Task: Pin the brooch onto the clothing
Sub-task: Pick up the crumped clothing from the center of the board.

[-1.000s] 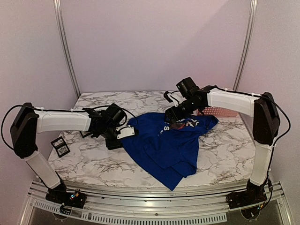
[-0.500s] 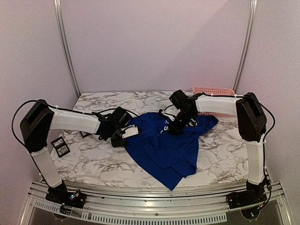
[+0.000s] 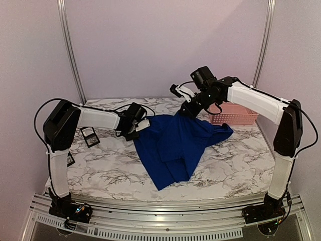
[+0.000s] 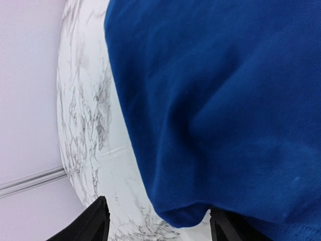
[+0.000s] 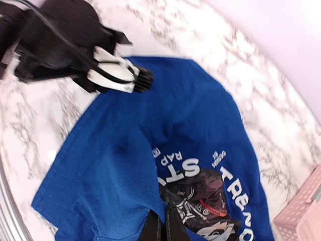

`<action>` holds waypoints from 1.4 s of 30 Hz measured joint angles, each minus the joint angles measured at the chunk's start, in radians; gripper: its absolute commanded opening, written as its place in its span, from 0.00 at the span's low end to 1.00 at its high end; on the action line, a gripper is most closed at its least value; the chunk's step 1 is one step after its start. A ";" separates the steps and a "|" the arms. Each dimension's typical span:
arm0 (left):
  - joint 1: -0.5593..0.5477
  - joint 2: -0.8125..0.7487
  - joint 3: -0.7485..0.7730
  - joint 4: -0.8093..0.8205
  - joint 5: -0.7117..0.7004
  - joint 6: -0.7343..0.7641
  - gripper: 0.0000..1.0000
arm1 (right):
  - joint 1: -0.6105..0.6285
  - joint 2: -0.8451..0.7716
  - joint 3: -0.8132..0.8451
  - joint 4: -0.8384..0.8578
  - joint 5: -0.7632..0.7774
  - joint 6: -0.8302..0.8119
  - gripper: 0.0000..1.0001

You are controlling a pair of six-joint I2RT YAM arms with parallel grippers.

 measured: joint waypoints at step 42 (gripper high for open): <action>-0.412 -0.243 -0.181 -0.455 0.488 -0.144 0.38 | -0.223 -0.237 -0.277 0.132 -0.079 0.392 0.00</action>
